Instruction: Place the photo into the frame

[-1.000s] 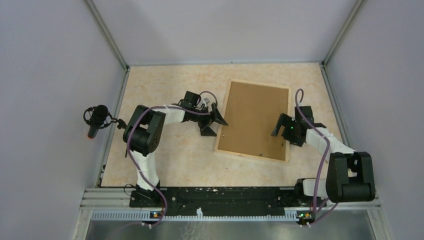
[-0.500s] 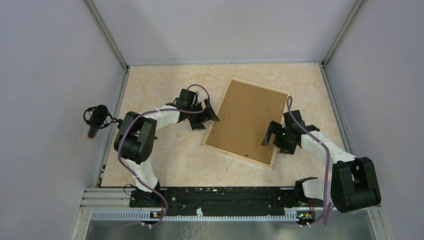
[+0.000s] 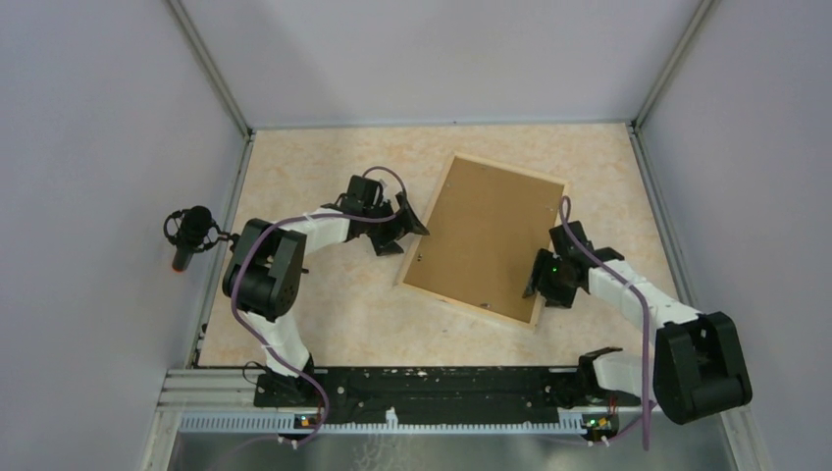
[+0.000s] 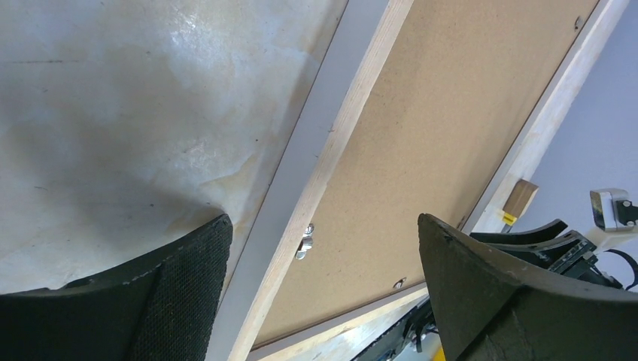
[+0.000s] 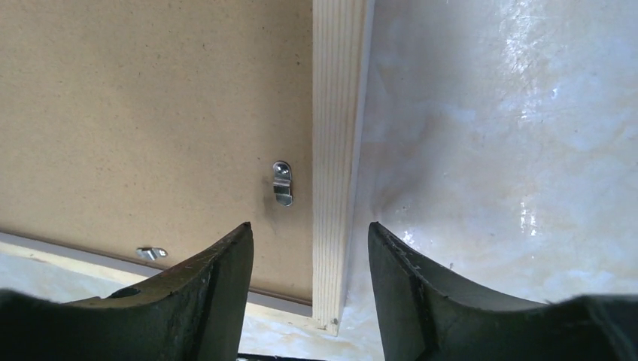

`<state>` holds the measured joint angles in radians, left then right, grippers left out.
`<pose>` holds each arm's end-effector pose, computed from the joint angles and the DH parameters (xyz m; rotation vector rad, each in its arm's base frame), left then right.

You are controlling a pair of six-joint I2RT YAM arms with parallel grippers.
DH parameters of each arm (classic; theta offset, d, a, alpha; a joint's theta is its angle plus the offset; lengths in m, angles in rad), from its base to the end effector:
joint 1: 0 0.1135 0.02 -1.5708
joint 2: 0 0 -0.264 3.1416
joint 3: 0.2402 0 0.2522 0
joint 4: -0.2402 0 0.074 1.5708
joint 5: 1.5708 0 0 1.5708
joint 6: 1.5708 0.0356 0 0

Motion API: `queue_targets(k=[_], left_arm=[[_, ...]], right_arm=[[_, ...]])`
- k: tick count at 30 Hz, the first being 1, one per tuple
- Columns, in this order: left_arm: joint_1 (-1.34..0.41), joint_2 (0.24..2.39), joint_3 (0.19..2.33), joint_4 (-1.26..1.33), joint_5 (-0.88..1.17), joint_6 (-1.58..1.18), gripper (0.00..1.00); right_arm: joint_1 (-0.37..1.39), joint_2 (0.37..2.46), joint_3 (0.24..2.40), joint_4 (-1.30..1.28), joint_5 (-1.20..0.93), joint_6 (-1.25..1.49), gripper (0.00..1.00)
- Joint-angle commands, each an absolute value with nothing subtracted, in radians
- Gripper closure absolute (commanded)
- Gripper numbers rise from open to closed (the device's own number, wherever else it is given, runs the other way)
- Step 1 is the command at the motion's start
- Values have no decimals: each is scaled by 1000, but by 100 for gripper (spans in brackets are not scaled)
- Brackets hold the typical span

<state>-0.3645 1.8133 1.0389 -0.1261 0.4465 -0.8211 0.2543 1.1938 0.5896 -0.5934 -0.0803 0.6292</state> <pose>0.3368 -0.1450 0.1582 -0.3952 2.6256 -1.0135 0.1913 0.0527 0.1672 0.5045 2.7743 0.3300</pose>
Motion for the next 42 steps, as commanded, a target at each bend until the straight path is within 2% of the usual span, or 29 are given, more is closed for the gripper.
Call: queue_targets(k=[1,7,13,19,23,27,31,35,42], left_arm=[[-361,1828,1003,-129,463,-840,3],[-360,1834,990,-106,504,-863,4],[-359,1830,991,-111,506,-863,4],[-354,1826,994,-115,505,-860,4],[-351,1837,996,-111,517,-861,4],[-331,1859,996,-106,552,-882,4],[-317,1848,978,-73,570,-896,4],[-307,1850,980,-75,572,-899,4],[-299,1855,975,-57,592,-910,4]], right_arm=[[322,1233,679,-648,46,647,43],[386,1321,726,-675,141,662,44],[390,1370,747,-675,181,645,53],[389,1394,764,-688,208,635,54],[389,1385,740,-673,177,639,66],[390,1391,737,-678,146,631,82],[390,1399,730,-682,191,627,88],[389,1418,750,-674,204,613,100],[390,1315,756,-679,218,609,100]])
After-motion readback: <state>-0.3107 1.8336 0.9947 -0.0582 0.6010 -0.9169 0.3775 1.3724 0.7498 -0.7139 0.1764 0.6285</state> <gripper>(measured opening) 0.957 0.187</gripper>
